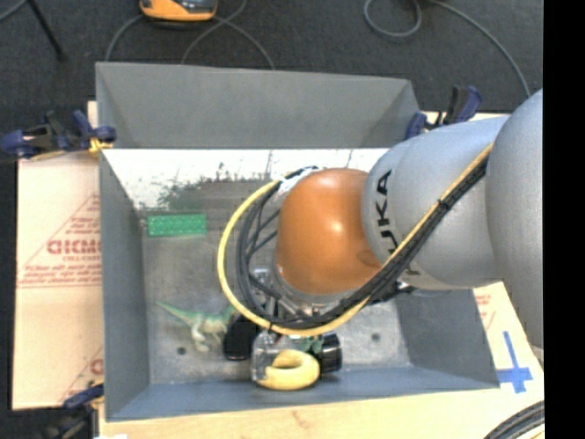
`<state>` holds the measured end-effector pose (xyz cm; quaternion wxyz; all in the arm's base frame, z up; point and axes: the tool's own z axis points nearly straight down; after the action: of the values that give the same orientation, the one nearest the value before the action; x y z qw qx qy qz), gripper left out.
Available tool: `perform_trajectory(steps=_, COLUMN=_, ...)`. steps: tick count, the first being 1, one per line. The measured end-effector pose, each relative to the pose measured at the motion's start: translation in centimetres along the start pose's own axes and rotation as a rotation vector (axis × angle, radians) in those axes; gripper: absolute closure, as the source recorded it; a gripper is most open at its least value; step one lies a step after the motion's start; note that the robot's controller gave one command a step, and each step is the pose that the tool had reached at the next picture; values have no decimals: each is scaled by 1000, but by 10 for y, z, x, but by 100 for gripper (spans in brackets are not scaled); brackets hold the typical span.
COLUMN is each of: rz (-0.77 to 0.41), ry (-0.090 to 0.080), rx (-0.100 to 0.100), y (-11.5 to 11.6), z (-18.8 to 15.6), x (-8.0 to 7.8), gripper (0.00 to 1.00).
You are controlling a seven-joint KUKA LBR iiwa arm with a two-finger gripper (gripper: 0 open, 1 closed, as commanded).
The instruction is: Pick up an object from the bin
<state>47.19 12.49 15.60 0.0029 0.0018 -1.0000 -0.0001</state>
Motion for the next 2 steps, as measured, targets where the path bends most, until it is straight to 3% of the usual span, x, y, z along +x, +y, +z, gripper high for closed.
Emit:
perform_trajectory(steps=1, rz=4, ry=-8, rx=-1, y=-1, z=-4, x=-2, gripper=0)
perform_trajectory(steps=2, rz=-127, ry=-8, rx=-1, y=-21, z=1, x=-31, gripper=0)
